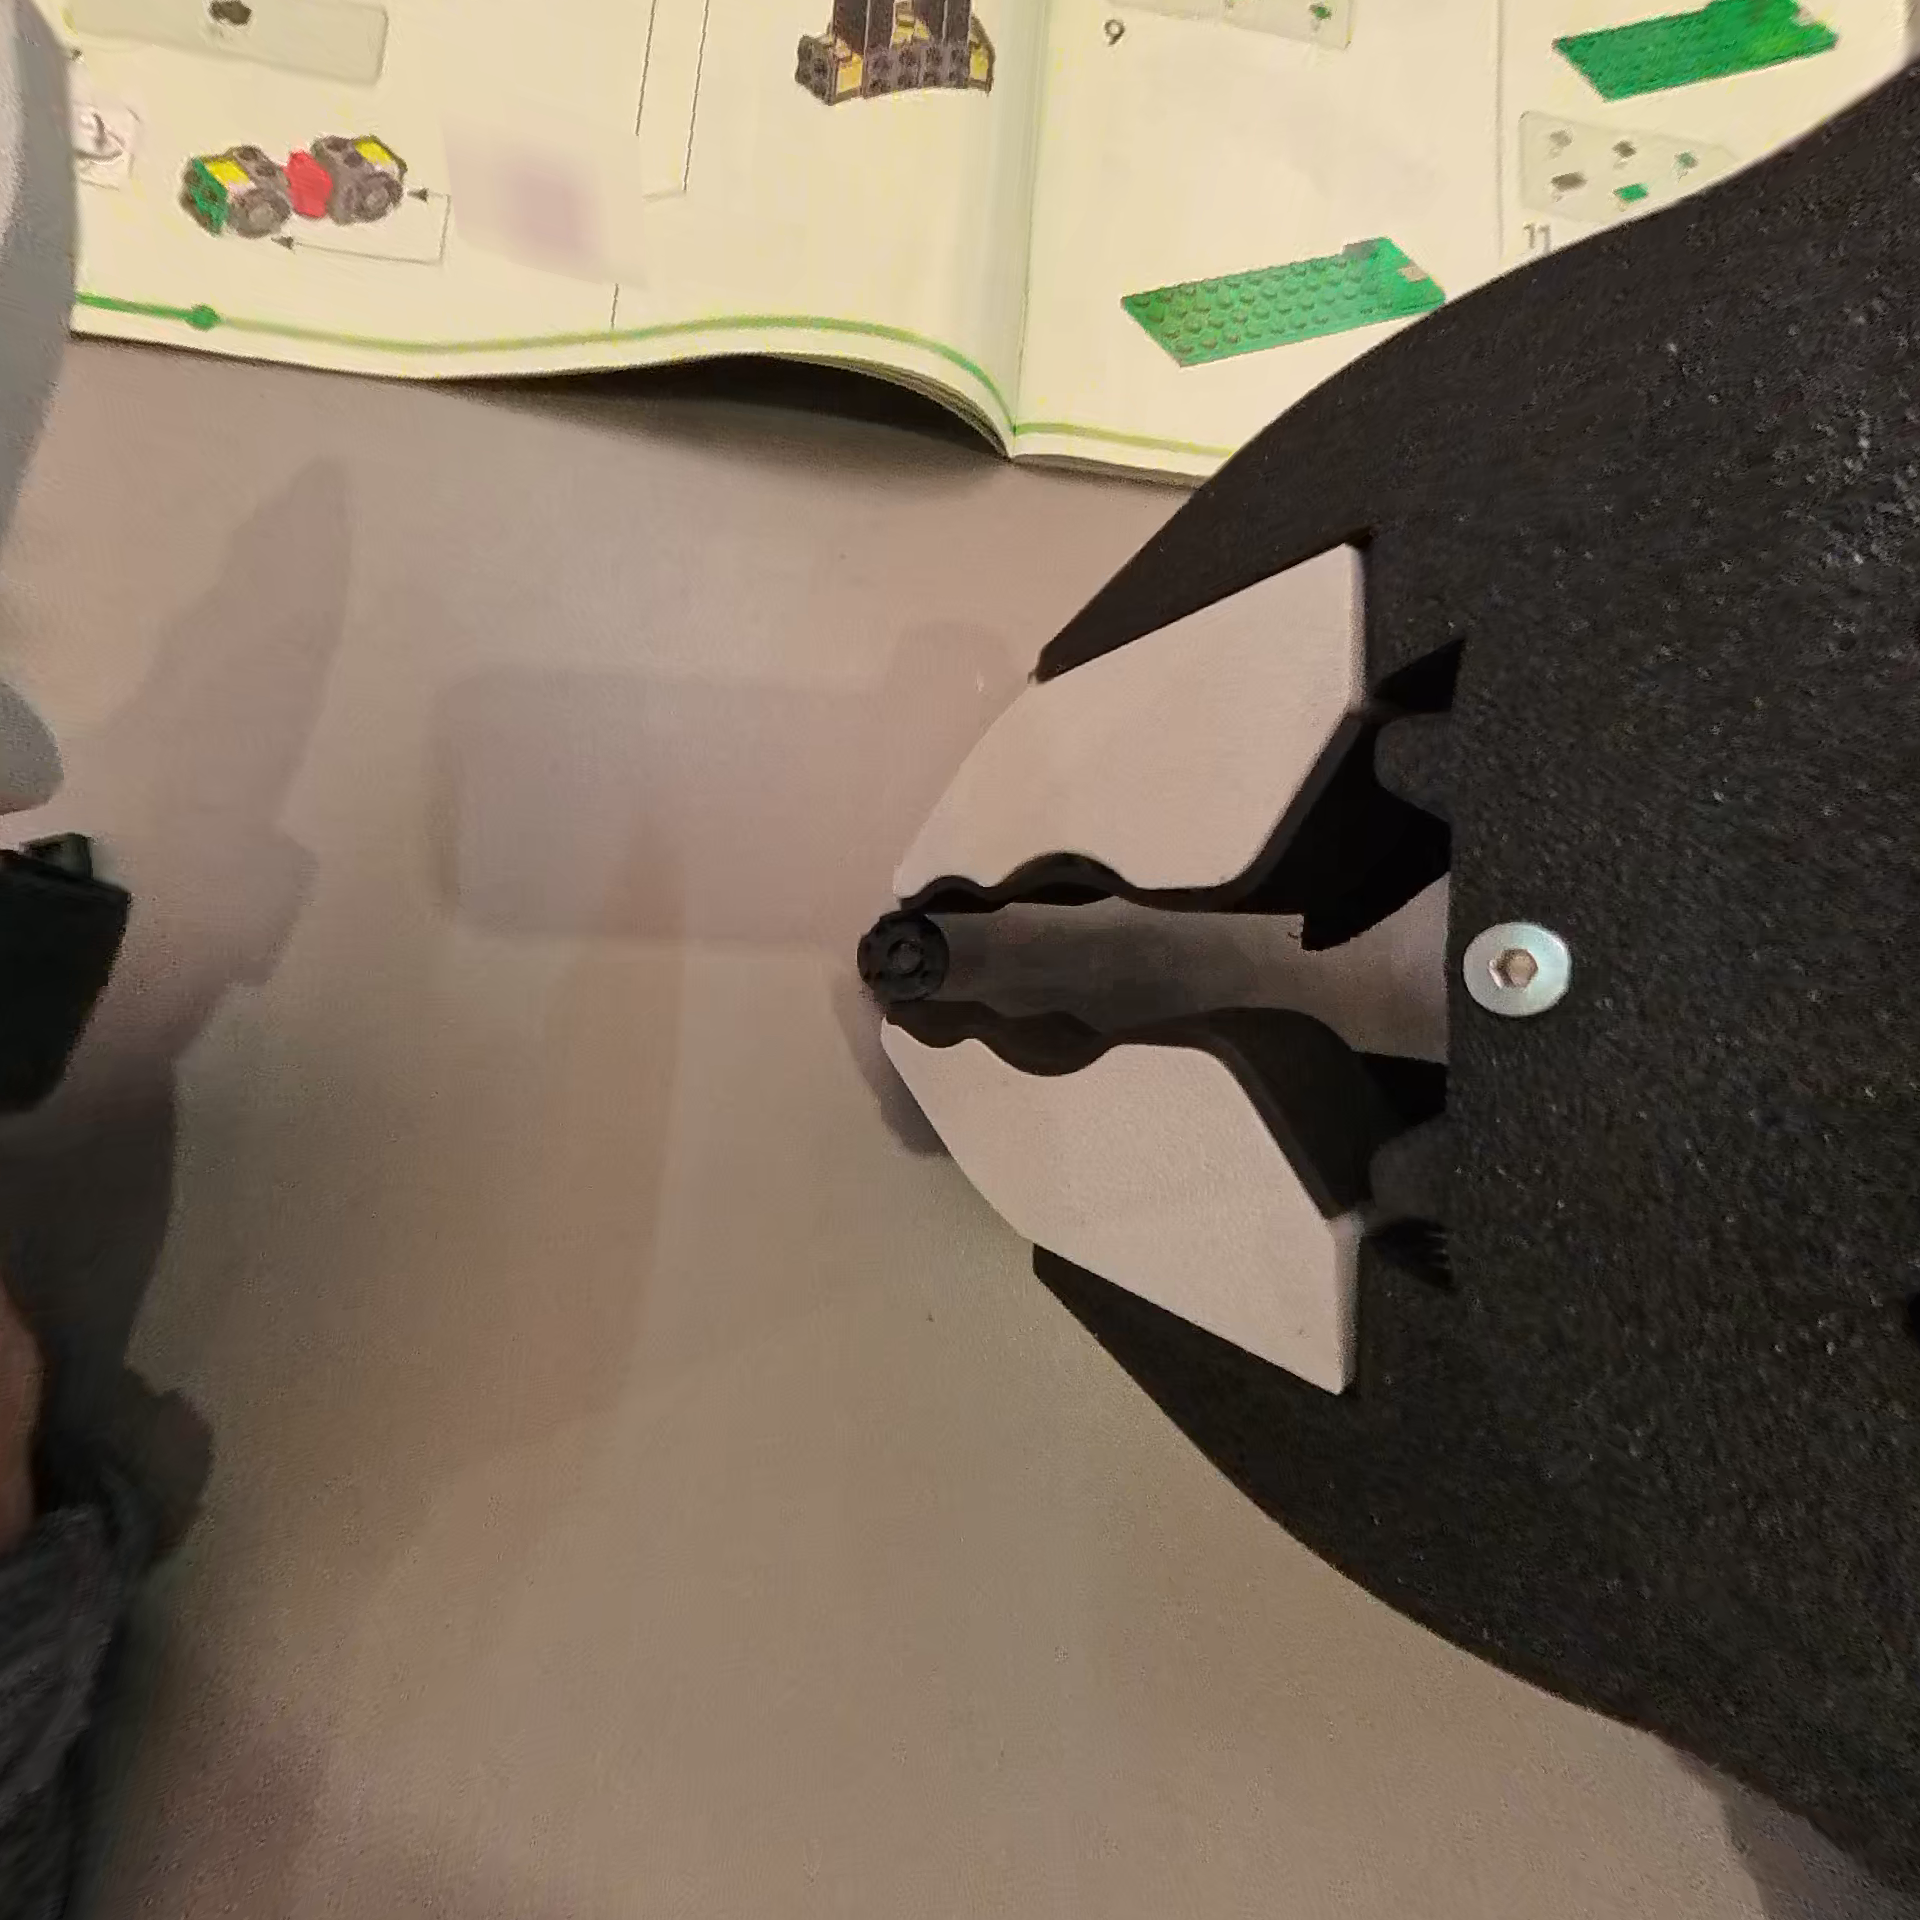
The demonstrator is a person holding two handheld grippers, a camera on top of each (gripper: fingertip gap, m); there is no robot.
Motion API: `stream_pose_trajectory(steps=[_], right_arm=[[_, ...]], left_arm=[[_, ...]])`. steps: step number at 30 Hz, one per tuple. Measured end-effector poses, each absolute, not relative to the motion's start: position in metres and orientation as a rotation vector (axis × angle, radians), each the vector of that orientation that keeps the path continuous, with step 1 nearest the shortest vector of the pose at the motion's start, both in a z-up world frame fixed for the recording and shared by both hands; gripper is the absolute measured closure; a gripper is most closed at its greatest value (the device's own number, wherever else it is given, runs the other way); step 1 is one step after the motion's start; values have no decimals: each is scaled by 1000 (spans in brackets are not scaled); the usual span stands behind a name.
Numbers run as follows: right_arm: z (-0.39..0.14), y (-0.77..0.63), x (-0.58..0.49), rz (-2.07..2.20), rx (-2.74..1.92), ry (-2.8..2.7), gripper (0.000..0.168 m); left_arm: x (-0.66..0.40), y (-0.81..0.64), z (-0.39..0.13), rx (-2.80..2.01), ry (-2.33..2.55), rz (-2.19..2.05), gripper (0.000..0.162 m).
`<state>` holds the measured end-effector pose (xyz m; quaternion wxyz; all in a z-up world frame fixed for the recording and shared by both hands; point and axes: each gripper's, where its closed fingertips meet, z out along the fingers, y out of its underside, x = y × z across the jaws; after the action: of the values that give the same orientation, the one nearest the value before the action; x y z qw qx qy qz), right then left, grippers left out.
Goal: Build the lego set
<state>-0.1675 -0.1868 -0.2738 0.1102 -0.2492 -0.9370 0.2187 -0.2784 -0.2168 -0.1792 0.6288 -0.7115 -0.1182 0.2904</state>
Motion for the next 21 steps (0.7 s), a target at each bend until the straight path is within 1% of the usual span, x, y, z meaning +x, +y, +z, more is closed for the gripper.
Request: stream_pose_trajectory(steps=[2,5,8,13,17,21], right_arm=[[-272,-188,-169,678,-740,-2737,150],[-255,-187,-165,776,-810,-2665,136],[-240,-176,-146,835,-885,-2553,129],[-247,-168,-96,957,-1007,-2303,127],[-259,-160,-76,891,-1013,-2139,134],[-260,-163,-79,862,-973,-2121,137]], left_arm=[[-277,-216,-179,-1626,-264,656,120],[-276,-214,-180,-1632,-256,640,119],[-274,-213,-179,-1630,-251,626,119],[-270,-209,-176,-1610,-240,586,119],[-262,-205,-173,-1590,-215,554,119],[-257,-202,-174,-1597,-191,531,119]])
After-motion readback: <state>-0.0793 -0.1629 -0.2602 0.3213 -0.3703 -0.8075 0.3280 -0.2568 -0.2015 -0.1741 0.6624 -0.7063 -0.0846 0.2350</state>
